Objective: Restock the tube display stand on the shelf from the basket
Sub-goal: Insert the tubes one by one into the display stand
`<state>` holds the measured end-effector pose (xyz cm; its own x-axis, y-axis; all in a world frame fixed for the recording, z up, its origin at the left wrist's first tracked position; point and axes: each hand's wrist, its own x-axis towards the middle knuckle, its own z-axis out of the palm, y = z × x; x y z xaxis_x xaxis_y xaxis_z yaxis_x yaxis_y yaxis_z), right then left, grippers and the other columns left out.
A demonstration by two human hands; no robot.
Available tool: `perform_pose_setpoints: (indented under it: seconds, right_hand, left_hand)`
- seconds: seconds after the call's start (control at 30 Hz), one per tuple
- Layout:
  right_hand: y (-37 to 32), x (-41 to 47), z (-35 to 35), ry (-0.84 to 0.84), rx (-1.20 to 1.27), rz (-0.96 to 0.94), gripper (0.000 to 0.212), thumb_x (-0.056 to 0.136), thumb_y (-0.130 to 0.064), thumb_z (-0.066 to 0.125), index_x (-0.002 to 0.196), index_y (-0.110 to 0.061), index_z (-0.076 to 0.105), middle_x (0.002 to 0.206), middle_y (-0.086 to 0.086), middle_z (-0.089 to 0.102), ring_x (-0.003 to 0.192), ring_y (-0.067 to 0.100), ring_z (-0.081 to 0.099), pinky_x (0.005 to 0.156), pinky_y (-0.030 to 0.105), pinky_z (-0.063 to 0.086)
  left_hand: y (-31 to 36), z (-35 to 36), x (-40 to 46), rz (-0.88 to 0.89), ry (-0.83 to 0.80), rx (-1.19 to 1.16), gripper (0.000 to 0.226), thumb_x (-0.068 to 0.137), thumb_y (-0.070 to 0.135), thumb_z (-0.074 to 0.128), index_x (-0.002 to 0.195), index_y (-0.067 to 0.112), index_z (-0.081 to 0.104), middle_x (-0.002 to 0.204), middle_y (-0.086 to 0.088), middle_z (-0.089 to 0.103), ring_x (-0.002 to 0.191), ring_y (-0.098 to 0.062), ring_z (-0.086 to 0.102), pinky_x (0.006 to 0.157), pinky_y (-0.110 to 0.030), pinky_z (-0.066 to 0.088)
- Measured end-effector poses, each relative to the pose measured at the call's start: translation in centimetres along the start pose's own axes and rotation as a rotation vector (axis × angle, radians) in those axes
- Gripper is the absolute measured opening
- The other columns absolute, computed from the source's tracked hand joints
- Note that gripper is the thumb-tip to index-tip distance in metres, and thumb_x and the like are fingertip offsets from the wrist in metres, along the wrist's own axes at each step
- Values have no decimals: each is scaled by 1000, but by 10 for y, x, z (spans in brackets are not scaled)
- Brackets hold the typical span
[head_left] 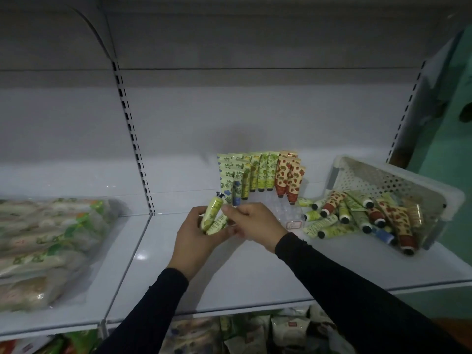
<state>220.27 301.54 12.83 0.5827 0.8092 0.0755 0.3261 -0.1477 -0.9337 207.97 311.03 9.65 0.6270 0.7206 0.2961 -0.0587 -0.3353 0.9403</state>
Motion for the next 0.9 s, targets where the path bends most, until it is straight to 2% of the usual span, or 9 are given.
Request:
perform_pose_setpoints:
  seconds: [0.07,0.13,0.2,0.3,0.43,0.57,0.67,0.77,0.9]
  right_hand:
    - [0,0,-2,-19,199,76,41,95,-30,60,103,9,66,96,26,69,68,17,63,48,14,46]
    - [-1,-1,-6,-30,326,115,38,95,-21,59,108,15,61,100,30,67,75,26,65,59,21,55]
    - [-1,-1,-13,-21,386,122,36,94,-18,60,107,15,61,103,32,67,82,33,66,71,29,57]
    - [-4,-1,-21,28,402,128,28,94,-18,61,102,7,67,96,21,71,79,25,64,72,30,52]
    - [-5,-2,-23,32,442,112,23,95,-20,60,100,0,69,91,13,70,73,19,63,66,23,55]
    - [-12,-2,-24,-28,545,115,21,95,-27,60,101,-9,67,92,7,70,77,20,65,64,23,56]
    - [-15,0,-24,-75,629,131,20,95,-27,60,102,-9,65,91,7,71,75,18,66,61,21,55]
    - [-13,3,-22,-79,655,101,14,94,-20,60,95,-7,66,88,7,68,71,14,61,63,19,54]
    - [-5,8,-20,-15,661,85,15,90,-19,66,95,-5,67,89,9,67,71,13,60,63,19,54]
  left_hand:
    - [3,-1,-1,-34,-16,-54,45,71,18,87,107,23,60,87,10,69,72,1,63,63,-17,47]
    - [3,-3,-2,-64,-28,-81,42,73,20,85,107,22,61,89,7,67,69,1,61,61,-16,45]
    - [1,-4,-3,-83,-30,-85,35,76,26,82,105,23,63,87,3,67,68,-6,59,60,-21,45]
    - [-2,-4,-2,-114,-51,-110,28,81,25,78,104,21,63,82,-3,66,67,-15,57,57,-28,46]
    - [-1,-3,0,-143,-82,-188,25,83,21,77,105,17,64,80,-2,67,63,-14,57,54,-27,46]
    - [-5,-8,3,-246,-179,-396,35,81,35,73,101,8,65,78,-7,59,63,-18,50,54,-27,39]
    - [-6,-12,5,-302,-264,-539,28,84,33,72,94,9,62,75,-10,56,57,-17,48,48,-22,37]
    - [-5,-12,3,-356,-297,-607,23,85,29,62,91,7,59,71,-11,57,51,-15,48,39,-18,36]
    - [-10,-12,6,-387,-261,-617,28,83,31,64,94,6,59,75,-10,59,53,-15,49,41,-19,39]
